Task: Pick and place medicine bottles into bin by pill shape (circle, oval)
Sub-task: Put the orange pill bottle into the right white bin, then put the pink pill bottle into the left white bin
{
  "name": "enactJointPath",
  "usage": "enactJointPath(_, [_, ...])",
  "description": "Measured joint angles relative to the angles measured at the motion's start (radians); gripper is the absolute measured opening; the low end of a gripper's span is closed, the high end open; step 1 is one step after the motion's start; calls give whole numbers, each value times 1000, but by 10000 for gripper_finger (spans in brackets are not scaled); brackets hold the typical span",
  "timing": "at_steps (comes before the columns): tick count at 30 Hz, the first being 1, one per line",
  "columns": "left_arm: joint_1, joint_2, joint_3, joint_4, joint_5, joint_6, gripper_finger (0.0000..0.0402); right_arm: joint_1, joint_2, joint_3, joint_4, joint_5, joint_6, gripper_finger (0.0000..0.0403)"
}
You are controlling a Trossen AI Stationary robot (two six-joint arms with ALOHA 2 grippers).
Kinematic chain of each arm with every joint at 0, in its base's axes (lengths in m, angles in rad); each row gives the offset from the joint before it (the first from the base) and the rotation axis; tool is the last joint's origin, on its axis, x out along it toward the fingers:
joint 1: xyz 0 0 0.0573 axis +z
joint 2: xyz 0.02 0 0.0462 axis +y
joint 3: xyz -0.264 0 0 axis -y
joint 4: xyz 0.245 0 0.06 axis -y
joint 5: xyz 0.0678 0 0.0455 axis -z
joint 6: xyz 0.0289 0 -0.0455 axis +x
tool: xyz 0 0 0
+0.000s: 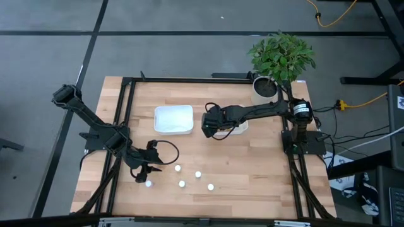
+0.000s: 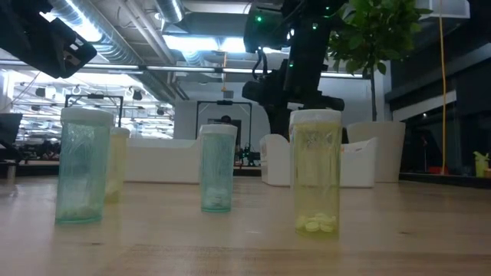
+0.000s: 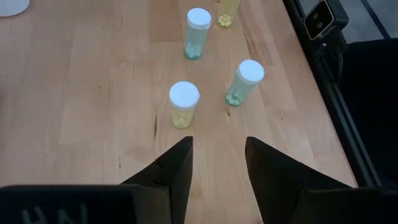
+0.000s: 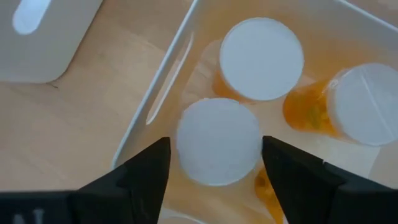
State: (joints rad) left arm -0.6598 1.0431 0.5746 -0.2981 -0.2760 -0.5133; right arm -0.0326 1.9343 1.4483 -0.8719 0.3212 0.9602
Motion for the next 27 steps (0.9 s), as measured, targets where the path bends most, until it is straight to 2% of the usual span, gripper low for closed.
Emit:
enactJointPath(5, [0,0,0,0,0,0,141,0,0,0,0,0,0,277])
enactJointPath(11, [0,0,0,0,0,0,141,0,-3,9,-41,4,7,279])
enactJointPath(16, [0,0,0,-1,0,0,141,15,-21,47,-66,70,7,279])
enactJointPath(27, [0,0,0,0,0,0,141,170,-65,69,-53,84,8,279])
